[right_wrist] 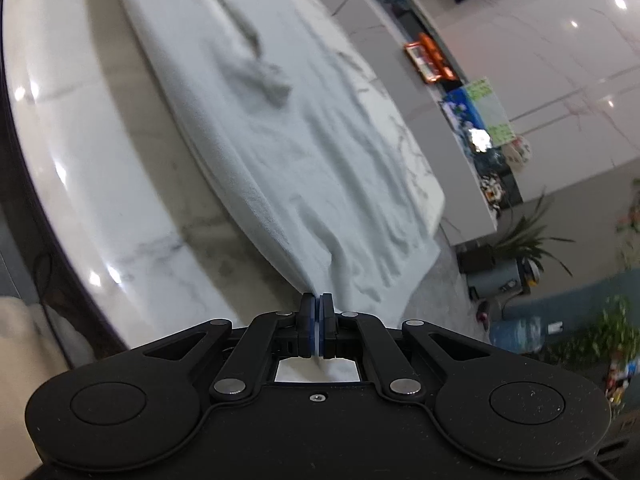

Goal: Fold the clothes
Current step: 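Close the right gripper on the sweatshirt hem while the left gripper grasps the cloth, then lift the grey sweatshirt hem with both grippers and carry it over the body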

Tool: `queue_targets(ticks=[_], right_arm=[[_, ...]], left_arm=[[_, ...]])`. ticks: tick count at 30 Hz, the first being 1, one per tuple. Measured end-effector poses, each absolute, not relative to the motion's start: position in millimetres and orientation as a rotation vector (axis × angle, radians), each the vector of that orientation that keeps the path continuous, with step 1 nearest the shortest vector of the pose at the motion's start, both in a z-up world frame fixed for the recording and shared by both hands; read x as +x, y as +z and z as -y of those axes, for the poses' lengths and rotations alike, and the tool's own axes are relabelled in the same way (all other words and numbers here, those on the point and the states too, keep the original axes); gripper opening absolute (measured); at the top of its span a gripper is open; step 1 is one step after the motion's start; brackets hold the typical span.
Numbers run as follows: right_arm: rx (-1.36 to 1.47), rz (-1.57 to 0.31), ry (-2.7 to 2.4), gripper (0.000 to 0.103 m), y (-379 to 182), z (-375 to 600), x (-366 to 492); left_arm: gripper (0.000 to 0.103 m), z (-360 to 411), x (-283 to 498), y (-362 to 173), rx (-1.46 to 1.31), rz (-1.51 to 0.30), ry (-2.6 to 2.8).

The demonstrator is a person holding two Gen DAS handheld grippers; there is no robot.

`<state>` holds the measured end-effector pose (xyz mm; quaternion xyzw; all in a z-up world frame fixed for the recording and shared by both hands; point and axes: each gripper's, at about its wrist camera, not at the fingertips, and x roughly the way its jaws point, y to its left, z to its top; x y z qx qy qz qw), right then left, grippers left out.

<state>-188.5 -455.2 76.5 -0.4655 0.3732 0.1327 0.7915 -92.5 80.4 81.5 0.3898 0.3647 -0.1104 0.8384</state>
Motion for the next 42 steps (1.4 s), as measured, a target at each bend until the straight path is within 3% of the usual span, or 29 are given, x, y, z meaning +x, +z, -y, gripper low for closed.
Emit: queue_targets(ticks=[8,18,22,27,34,42], right_arm=[[-0.966,-0.786,0.295,0.000,102.6,447.5,-213.4],[-0.860,-0.717,0.237,0.000,142.7,446.5,-151.9],[-0.920,-0.736,0.269,0.000,136.1,441.0,-135.9],[-0.876,-0.758,0.242,0.000,129.0,450.4,-119.5],[-0.861,-0.775,0.238,0.000,121.0,449.2,-108.3],[-0.861,-0.780,0.227,0.000,121.8,445.8,-110.0]], left_arm=[[0.001,-88.1,-86.7,101.9,0.767,-0.752,-0.138],[0.000,-85.5,-12.1,140.2,0.637,-0.694,0.013],[0.001,-71.0,-14.7,127.8,0.706,-0.714,-0.153],[0.005,-57.7,-45.8,94.4,0.786,-0.774,-0.305],[0.029,-47.9,-102.9,58.5,0.907,-0.812,-0.440],[0.036,-38.9,-113.0,18.8,1.048,-0.811,-0.408]])
